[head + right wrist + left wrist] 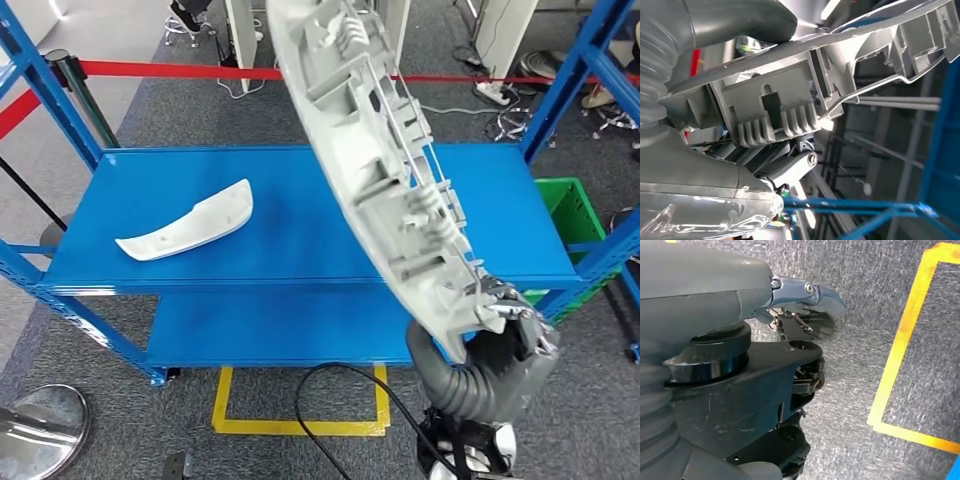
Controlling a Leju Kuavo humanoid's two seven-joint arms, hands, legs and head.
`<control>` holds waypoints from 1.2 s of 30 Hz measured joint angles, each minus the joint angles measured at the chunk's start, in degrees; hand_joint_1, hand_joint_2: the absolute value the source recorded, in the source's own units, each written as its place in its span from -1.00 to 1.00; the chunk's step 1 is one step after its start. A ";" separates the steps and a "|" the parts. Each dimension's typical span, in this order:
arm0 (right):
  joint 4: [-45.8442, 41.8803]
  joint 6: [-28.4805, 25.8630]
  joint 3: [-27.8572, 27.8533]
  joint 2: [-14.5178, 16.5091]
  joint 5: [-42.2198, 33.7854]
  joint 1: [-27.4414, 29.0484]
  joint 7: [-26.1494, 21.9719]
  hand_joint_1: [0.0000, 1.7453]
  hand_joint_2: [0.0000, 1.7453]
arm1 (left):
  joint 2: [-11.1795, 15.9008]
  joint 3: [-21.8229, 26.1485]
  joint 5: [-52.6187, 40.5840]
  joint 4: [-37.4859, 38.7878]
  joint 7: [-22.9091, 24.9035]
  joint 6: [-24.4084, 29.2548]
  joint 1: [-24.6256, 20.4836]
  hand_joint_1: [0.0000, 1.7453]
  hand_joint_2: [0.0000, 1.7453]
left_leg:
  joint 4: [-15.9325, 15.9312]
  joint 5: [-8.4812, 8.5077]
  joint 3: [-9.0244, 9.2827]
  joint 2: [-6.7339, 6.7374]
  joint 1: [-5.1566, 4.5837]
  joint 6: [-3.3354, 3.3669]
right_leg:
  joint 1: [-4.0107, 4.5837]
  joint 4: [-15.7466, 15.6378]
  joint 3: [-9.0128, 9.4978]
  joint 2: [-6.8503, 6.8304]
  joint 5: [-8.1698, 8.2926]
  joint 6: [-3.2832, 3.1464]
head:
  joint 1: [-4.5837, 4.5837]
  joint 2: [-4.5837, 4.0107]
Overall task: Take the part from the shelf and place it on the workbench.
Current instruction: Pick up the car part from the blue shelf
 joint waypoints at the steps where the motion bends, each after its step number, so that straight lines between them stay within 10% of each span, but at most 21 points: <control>1: -0.39 0.00 0.14 0.01 0.21 0.23 -0.73 1.00 1.00 | 0.01 0.01 -0.11 0.00 -0.03 0.00 -0.01 -1.00 1.00 | -0.06 0.08 0.01 -0.02 -0.02 -0.29 | 0.10 -0.08 0.03 0.12 0.09 -0.55 | -0.08 0.00; 4: -1.56 0.00 0.23 0.22 1.12 0.95 -1.88 1.00 1.00 | 0.00 0.02 -0.26 0.00 -0.12 0.22 -0.06 -1.00 1.00 | 1.09 -0.99 -0.45 0.12 0.18 -1.18 | 0.04 -0.32 0.14 0.08 0.31 -1.79 | -0.30 0.00; 9: -2.04 0.00 0.22 0.46 1.42 2.96 -1.78 1.00 1.00 | -0.03 0.11 -0.25 0.00 0.10 1.38 0.03 -1.00 1.00 | 15.20 -7.06 -7.18 0.23 0.23 -1.65 | 0.10 -0.39 0.18 -0.01 0.28 -2.52 | -0.62 0.00; 14: -1.89 0.11 0.25 0.45 1.72 4.26 -0.31 1.00 1.00 | -0.04 0.46 0.08 0.00 0.57 0.79 -0.11 -1.00 1.00 | 2.28 -0.58 -0.59 0.22 0.20 -0.85 | 0.36 -0.22 0.13 0.18 0.25 -1.92 | -0.61 0.01; 19: -1.26 0.55 0.50 0.45 2.15 4.15 1.55 1.00 1.00 | -0.05 1.49 0.50 0.00 3.53 -0.42 -0.02 -1.00 1.00 | -0.11 -0.30 0.25 0.11 0.24 0.44 | 0.38 0.64 -0.48 0.03 -0.55 -0.35 | -0.38 0.01; 24: 0.09 1.14 0.86 0.43 2.71 3.63 3.52 1.00 1.00 | -0.05 1.62 -0.06 0.00 6.19 -0.48 -0.02 -1.00 1.00 | -0.16 -0.24 0.33 0.17 0.34 1.09 | 0.31 14.57 -6.85 -0.13 -6.83 0.42 | 0.02 0.00; 30: 1.50 1.64 1.31 0.40 3.09 2.65 4.66 1.00 1.00 | -0.03 1.73 -0.33 0.00 7.04 -0.52 -0.08 -1.00 1.00 | 0.31 -0.28 0.41 0.02 0.18 0.07 | 0.06 0.45 0.16 0.00 0.20 0.14 | -0.04 0.00; 33: 1.83 1.68 1.52 0.39 3.24 2.52 4.86 1.00 1.00 | 0.02 1.74 -0.50 -0.01 7.10 -0.51 -0.12 -1.00 1.00 | 0.14 -0.02 0.16 0.01 0.23 -0.95 | 0.18 -0.01 -0.09 0.16 0.59 -1.12 | -0.16 0.00; 36: 1.96 1.67 1.73 0.39 3.30 2.24 4.89 1.00 1.00 | 0.08 1.74 -0.68 -0.02 7.10 -0.48 -0.17 -1.00 1.00 | 4.94 -4.15 -1.83 0.13 0.27 -1.68 | 0.01 -0.22 -0.65 -0.07 1.28 -2.25 | -0.37 0.00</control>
